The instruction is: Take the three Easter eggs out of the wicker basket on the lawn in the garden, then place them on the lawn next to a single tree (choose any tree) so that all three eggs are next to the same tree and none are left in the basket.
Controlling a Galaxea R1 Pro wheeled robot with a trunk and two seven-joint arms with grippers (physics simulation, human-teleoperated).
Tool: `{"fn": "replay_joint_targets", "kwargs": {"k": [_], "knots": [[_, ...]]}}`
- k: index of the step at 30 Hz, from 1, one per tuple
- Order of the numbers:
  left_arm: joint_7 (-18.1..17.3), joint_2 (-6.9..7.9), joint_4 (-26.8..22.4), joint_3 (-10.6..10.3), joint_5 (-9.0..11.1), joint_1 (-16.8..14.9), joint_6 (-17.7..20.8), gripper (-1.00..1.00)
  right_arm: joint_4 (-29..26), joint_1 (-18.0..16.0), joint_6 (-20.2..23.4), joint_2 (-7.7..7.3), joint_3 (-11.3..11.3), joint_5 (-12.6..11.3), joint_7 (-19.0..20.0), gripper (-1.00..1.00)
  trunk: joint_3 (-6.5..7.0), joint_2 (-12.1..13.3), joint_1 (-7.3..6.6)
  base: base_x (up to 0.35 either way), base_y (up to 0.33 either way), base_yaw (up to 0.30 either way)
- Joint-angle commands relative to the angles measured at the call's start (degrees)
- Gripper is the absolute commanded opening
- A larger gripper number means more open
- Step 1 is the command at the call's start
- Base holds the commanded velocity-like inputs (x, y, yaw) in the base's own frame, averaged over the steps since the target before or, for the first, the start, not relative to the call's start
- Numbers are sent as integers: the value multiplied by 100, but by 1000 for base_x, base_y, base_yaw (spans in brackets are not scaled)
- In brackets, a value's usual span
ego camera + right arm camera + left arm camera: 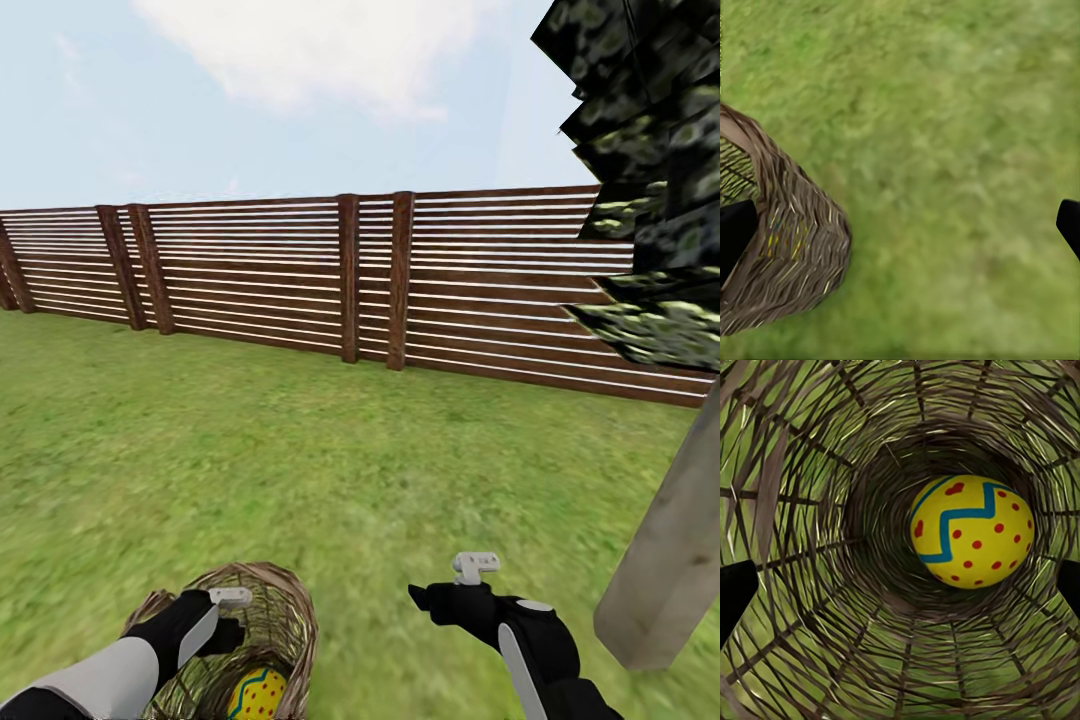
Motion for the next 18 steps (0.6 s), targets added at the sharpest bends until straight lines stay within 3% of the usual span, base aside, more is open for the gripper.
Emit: {"fn": "replay_joint_targets", "kwargs": {"k": [1,18], "knots": [[40,7,-19,-36,61,-4,30,100,-5,-4,28,0,1,-38,-12,100,-24,-44,22,0,0,0],[-129,26,-370,-74,52,-102,36,100,-8,-3,27,2,22,-38,-12,100,-330,-726,395,0,0,0]]}}
